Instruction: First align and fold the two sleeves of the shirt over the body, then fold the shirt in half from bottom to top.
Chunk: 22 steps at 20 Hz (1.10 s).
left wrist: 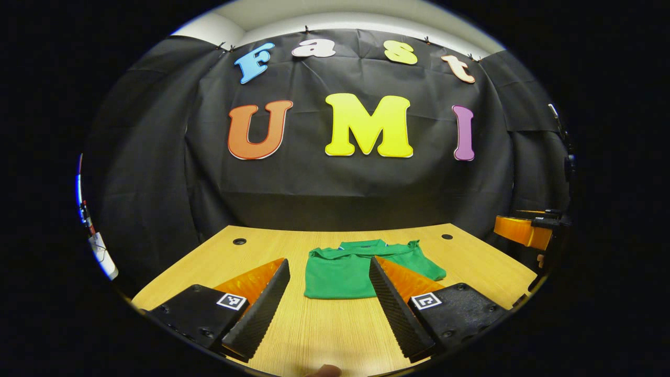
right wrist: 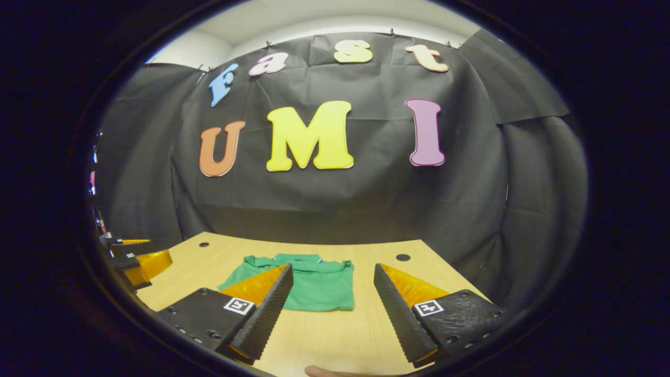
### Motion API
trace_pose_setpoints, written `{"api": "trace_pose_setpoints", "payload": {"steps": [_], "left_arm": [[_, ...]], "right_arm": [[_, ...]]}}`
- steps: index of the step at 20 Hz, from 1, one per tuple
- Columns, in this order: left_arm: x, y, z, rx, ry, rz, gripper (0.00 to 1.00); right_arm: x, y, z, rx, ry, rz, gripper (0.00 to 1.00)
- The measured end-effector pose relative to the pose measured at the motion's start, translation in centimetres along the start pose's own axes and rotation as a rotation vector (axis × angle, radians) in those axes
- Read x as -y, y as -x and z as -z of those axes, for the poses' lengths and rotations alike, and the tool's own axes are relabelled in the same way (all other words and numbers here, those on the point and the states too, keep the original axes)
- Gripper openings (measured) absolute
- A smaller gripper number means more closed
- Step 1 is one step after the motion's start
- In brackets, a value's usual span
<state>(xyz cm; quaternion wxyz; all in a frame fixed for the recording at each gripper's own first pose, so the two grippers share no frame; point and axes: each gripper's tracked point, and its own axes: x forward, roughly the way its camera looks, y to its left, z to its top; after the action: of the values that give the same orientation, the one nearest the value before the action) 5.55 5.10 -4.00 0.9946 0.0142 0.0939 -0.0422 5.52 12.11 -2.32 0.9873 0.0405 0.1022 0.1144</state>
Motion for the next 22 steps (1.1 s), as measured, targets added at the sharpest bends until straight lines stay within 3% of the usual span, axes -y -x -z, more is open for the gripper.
{"api": "trace_pose_setpoints", "payload": {"steps": [2, 5, 11, 16, 22], "left_arm": [[0.0, 2.1, 0.7, 0.016, 0.008, -0.019, 0.98], [0.9, 4.7, 1.3, 0.037, -0.017, -0.025, 0.98], [3.3, 9.0, -0.3, 0.108, -0.049, 0.007, 0.98], [4.2, 11.3, -1.3, 0.146, -0.087, 0.018, 0.98], [3.6, 11.8, -0.8, 0.15, -0.052, 0.018, 0.97]], "right_arm": [[1.3, 3.1, 0.8, 0.024, 0.038, 0.029, 0.95], [2.6, 6.7, 1.7, 0.039, -0.007, 0.046, 0.95], [4.8, 11.2, 3.0, 0.037, 0.022, 0.098, 0.96], [5.3, 13.3, 3.2, 0.056, 0.036, 0.113, 0.97], [3.6, 14.1, 3.3, 0.061, 0.07, 0.091, 0.95]]}}
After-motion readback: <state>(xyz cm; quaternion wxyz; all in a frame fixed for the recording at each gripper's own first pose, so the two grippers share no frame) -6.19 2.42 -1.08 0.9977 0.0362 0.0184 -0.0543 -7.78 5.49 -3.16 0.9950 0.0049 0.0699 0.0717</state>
